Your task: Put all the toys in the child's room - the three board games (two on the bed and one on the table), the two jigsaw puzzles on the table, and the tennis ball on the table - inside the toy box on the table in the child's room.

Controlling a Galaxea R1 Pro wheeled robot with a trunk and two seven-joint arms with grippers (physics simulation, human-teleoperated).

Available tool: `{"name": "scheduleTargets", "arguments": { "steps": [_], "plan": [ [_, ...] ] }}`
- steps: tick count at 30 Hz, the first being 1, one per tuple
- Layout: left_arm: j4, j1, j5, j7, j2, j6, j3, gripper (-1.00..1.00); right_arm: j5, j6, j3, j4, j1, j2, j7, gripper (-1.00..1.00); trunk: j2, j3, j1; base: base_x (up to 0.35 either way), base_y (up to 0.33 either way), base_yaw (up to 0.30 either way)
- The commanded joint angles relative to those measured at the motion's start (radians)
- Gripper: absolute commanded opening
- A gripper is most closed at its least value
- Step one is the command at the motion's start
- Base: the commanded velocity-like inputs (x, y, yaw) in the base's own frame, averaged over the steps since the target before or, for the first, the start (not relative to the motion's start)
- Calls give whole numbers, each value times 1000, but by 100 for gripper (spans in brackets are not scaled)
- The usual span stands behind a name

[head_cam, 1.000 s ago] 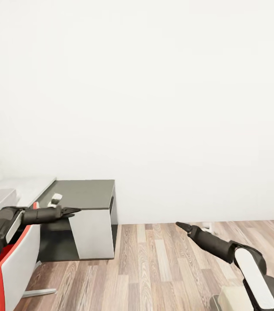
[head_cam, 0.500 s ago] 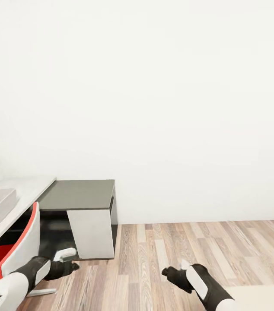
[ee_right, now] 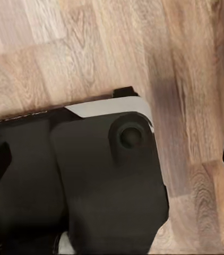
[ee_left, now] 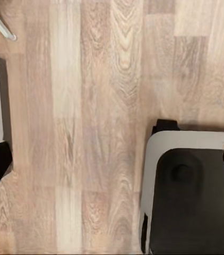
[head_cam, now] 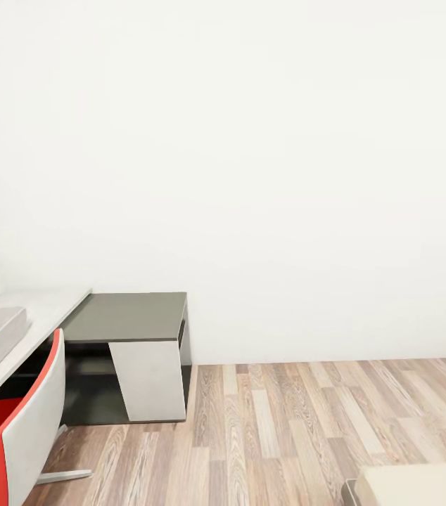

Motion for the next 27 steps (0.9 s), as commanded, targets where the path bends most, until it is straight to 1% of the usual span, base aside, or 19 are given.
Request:
{"name": "scheduleTargets", "arguments": {
  "steps": [1,2,4,9,12,14,16,20,27],
  "plan": [
    [2,23,-3,4,-1,-12,3,100,-6,-6,11,1,25,-7,-4,100,-1,0,0,0,0,0],
    [2,33,-3,4,-1,-15,3,100,-6,-9,12,2,35,-11,-4,100,-1,0,0,0,0,0],
    [2,68,-4,6,-2,-22,3,100,-5,-21,16,4,68,-32,-5,100,-1,0,0,0,0,0],
    [3,97,-4,6,-1,-22,3,100,-5,-46,18,5,139,-57,-4,100,-1,0,0,0,0,0],
    [3,103,-4,7,-1,-23,3,100,-6,-54,18,5,160,-67,-4,100,-1,0,0,0,0,0],
    [3,106,-5,6,-2,-23,3,100,-6,-56,19,5,171,-84,-5,100,-1,0,0,0,0,0],
    [3,107,-6,6,-2,-24,3,100,-6,-57,19,6,175,-93,-5,100,-1,0,0,0,0,0],
    [3,108,-6,7,-4,-25,3,100,-6,-58,19,6,178,-99,-4,100,-1,0,0,0,0,0],
    [0,108,-6,7,-4,-30,7,100,-13,-61,13,6,179,-85,-3,100,-1,0,0,0,0,0]
  ]
}}
